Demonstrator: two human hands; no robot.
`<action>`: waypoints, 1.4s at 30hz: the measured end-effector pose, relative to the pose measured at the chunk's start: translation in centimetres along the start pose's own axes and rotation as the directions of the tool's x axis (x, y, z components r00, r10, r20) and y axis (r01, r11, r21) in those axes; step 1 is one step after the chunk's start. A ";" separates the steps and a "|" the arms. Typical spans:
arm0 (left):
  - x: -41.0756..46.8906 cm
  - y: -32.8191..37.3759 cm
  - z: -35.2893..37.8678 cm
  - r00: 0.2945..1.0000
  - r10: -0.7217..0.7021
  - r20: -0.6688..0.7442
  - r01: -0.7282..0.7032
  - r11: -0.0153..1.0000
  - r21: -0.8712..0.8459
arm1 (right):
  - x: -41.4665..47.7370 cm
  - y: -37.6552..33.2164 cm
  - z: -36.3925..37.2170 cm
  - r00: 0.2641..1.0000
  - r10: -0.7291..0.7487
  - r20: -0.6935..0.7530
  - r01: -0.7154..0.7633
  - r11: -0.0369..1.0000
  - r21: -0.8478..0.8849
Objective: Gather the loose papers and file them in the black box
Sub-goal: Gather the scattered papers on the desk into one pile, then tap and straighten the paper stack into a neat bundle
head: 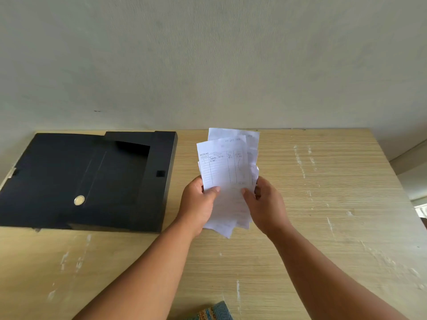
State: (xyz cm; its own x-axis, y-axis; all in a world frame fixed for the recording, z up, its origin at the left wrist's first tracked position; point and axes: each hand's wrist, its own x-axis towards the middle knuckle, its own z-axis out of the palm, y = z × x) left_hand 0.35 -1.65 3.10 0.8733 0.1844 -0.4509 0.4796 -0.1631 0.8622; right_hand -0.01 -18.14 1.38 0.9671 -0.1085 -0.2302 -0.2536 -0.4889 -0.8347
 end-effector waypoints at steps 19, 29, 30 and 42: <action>1.4 0.8 0.5 0.985 0.168 -0.049 -0.174 0.968 -0.181 | 0.2 -1.8 0.4 0.988 -0.064 -0.143 0.102 0.954 0.281; 1.5 -1.2 -0.2 0.991 -0.117 0.069 0.126 0.982 -0.141 | 0.5 1.7 0.6 0.985 0.166 0.050 -0.173 0.950 0.258; 1.4 -1.3 -0.2 0.992 -0.104 0.070 0.112 0.987 -0.117 | 0.3 1.8 0.7 0.986 0.158 0.044 -0.164 0.953 0.256; 1.4 0.5 0.6 0.999 -0.023 -0.026 0.012 0.941 -0.337 | 0.4 -0.7 -0.8 0.996 0.086 -0.035 -0.047 0.796 0.603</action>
State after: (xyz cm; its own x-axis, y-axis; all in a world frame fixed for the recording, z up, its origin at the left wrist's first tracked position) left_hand 1.85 -2.00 2.73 0.8597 0.2137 -0.4640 0.4335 0.1754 0.8839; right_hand 0.61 -18.53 2.25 0.9420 -0.1804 -0.2830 -0.2608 0.1376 -0.9555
